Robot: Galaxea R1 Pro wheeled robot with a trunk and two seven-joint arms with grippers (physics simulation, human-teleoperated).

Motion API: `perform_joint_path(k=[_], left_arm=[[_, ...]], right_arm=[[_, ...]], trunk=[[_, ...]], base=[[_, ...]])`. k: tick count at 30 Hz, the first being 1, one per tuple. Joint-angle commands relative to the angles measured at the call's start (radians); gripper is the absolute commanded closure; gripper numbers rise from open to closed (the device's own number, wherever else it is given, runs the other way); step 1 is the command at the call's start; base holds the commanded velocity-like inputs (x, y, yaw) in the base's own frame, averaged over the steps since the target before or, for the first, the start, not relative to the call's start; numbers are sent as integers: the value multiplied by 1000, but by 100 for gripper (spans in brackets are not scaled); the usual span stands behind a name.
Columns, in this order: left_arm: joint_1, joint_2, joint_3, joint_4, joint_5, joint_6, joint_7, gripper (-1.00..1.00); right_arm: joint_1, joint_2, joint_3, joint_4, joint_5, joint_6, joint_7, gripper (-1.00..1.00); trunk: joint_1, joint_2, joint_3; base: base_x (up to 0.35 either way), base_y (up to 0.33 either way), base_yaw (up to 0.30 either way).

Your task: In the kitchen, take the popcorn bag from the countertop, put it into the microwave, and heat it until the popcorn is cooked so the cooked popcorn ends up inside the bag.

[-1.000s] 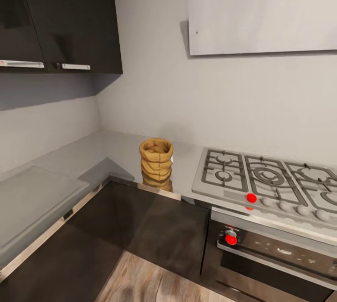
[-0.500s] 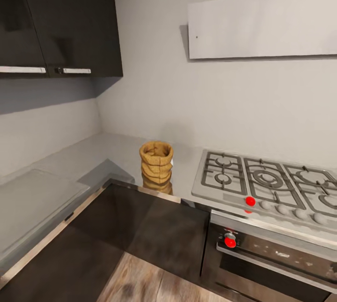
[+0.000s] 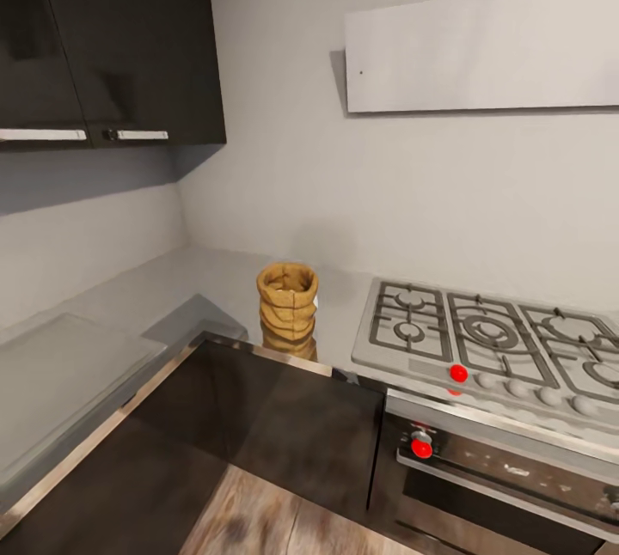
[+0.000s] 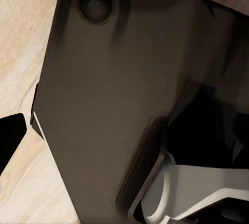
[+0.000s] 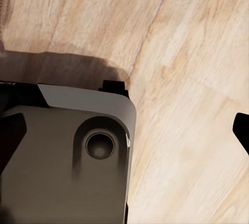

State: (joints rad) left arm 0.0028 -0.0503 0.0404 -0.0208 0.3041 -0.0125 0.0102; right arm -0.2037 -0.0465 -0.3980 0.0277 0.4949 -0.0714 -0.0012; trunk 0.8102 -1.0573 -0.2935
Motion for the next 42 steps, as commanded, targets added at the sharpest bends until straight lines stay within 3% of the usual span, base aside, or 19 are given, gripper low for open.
perform_joint_path(k=[1,16,17,18,20,22,23,24,25,26,28,29,31,32,35,39,42], left_arm=[[0,0,3,-1,3,-1,1,-100],[0,-2,4,-1,3,0,1,-100],[0,-2,3,-1,3,0,1,-100],[0,-2,3,-1,3,0,1,-100],[0,-2,3,-1,3,-1,1,-100],[0,-2,3,-1,2,-1,1,-100],[0,-2,3,-1,2,-1,1,-100],[0,-2,3,-1,2,-1,1,-100],[0,-2,3,-1,2,0,1,-100],[0,-2,3,-1,1,-1,1,-100],[0,-2,3,-1,1,-1,0,-100],[0,-2,2,-1,1,-1,0,-100],[0,-2,1,-1,1,-1,-1,-100],[0,-2,1,-1,1,-1,-1,-100],[0,-2,1,-1,1,-1,-1,-100],[0,-1,2,-1,1,-1,-1,-100],[0,-1,2,-1,2,0,-1,-100]], right_arm=[[-1,-1,-9,3,8,-5,-1,-100],[-2,6,-9,-11,15,-6,10,-100],[-2,12,-6,-29,15,-5,12,-100],[-2,34,0,-85,15,1,15,-100],[-2,94,8,-245,13,70,17,-100],[-2,163,37,-440,10,226,20,-100],[-2,199,80,-553,9,324,32,-100],[-2,215,117,-623,7,384,47,-100],[-2,221,177,-716,3,464,82,-100],[-2,221,212,-772,1,513,112,-100],[-4,221,274,-927,-3,689,225,-100],[-21,221,280,-959,-10,753,257,-100],[-125,221,288,-1016,-55,909,322,-100],[-165,221,289,-1024,-79,950,332,-100],[-336,221,292,-1043,-188,1092,348,-100],[-513,221,292,-1047,-258,1119,350,-100],[-645,221,291,-1040,-277,1119,348,-100]], trunk=[[0,-1,-1],[0,-1,-1],[0,-1,-1],[0,-1,-1],[0,-1,-1],[0,-1,-1],[0,-1,-1],[0,-1,-1],[0,-1,-1],[0,-1,-1],[0,-1,-1],[0,-1,-1],[0,-1,-1],[0,-1,-1],[0,-1,-1],[0,-1,-1],[0,-1,-1]], base=[[0,0,0],[0,0,0],[0,0,0],[0,0,0],[0,0,0],[0,0,0],[0,0,0],[0,0,0],[0,0,0],[0,0,0],[0,0,0],[0,0,0],[0,0,0],[0,0,0],[0,0,0],[0,0,0],[0,0,0]])
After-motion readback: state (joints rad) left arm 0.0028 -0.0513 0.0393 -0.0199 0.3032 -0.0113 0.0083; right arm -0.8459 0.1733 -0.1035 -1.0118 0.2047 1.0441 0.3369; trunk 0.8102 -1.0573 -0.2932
